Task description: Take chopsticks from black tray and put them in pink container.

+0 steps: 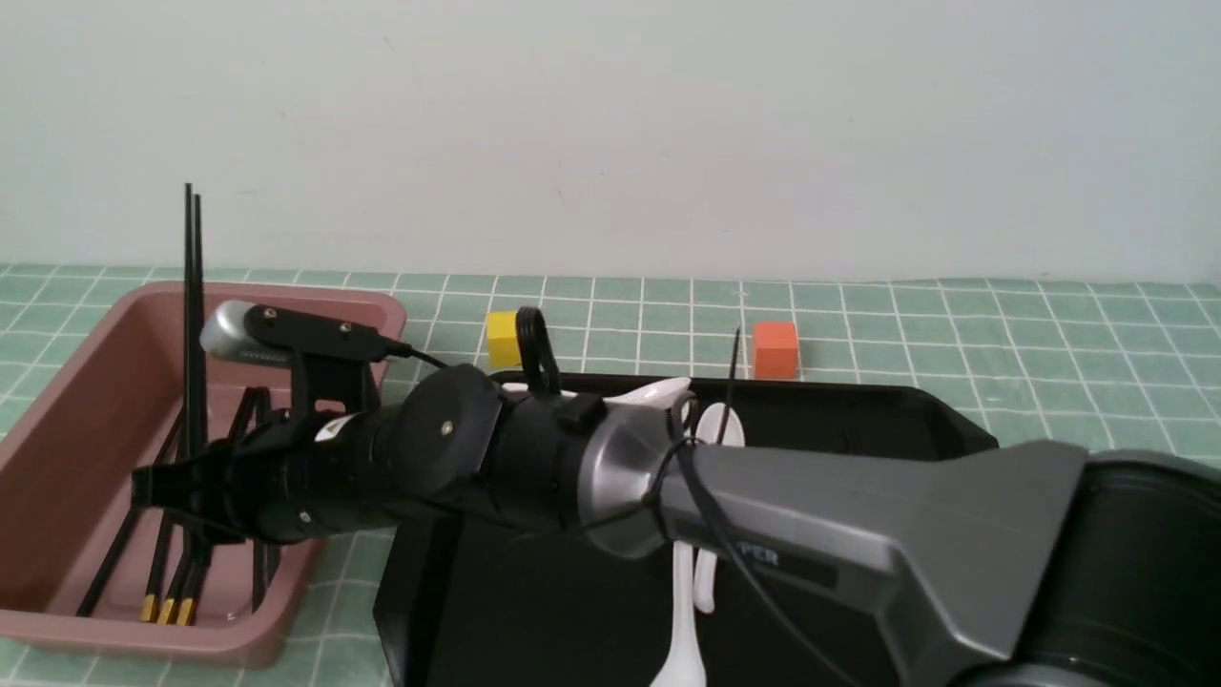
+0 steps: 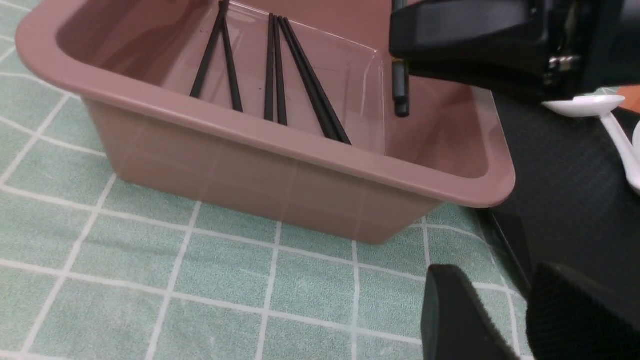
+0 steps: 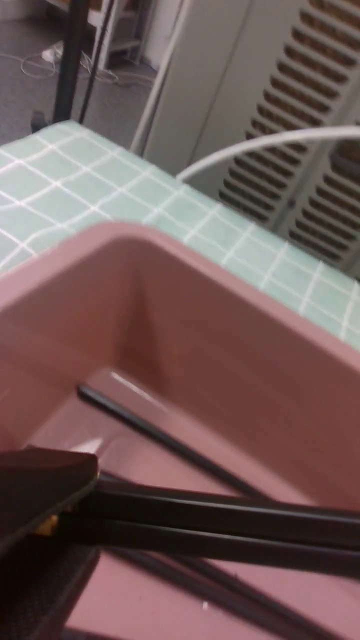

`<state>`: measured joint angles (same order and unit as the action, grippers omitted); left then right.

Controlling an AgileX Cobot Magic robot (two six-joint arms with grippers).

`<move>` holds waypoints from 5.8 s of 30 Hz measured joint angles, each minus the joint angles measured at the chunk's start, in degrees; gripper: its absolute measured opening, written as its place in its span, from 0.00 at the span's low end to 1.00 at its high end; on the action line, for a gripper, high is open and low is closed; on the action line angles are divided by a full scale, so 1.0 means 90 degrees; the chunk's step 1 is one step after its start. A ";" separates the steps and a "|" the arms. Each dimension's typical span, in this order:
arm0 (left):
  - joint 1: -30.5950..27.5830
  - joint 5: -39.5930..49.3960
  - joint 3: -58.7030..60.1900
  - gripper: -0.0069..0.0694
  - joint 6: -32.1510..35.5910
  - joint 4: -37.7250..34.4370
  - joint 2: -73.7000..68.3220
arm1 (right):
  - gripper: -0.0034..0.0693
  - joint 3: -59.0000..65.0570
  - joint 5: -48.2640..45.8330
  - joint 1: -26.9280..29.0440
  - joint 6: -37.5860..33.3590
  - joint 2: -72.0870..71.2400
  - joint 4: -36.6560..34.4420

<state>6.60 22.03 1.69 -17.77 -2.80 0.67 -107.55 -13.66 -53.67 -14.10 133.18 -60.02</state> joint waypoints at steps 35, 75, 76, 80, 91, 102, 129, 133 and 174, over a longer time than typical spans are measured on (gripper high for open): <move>0.0000 0.0000 0.0000 0.40 0.0000 0.0000 0.0000 | 0.03 0.0564 -0.6472 0.1708 0.0847 -0.6073 0.3313; 0.0000 0.0000 0.0000 0.40 0.0000 0.0000 0.0000 | 0.06 1.0980 0.1065 0.1708 0.2744 -1.3074 0.7557; 0.0000 0.0000 0.0000 0.40 0.0000 0.0000 0.0000 | 0.06 1.0986 0.1046 0.1708 0.2744 -1.3074 0.7557; 0.0000 0.0000 0.0000 0.40 0.0000 0.0000 0.0000 | 0.07 1.0992 0.1006 0.1708 0.2755 -1.3074 0.7557; 0.0000 0.0000 0.0000 0.40 0.0000 0.0000 0.0000 | 0.08 1.1489 0.0728 0.2248 0.2746 -1.3754 0.7528; 0.0000 0.0000 0.0000 0.40 0.0000 0.0000 0.0000 | 0.10 1.2104 -0.0184 0.4691 0.2740 -1.4805 0.7034; 0.0000 0.0000 0.0000 0.40 0.0000 0.0000 0.0000 | 0.15 1.2065 -0.0827 0.5672 0.2632 -1.4860 0.6832; 0.0000 0.0000 0.0000 0.40 0.0000 0.0000 0.0000 | 0.16 1.2065 -0.0827 0.5672 0.2632 -1.4860 0.6832; 0.0000 0.0000 0.0000 0.40 0.0000 0.0000 0.0000 | 0.22 1.2065 -0.0827 0.5672 0.2632 -1.4860 0.6832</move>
<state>6.60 22.03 1.69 -17.77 -2.80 0.67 1.04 -21.11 -2.62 9.58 -0.56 1.47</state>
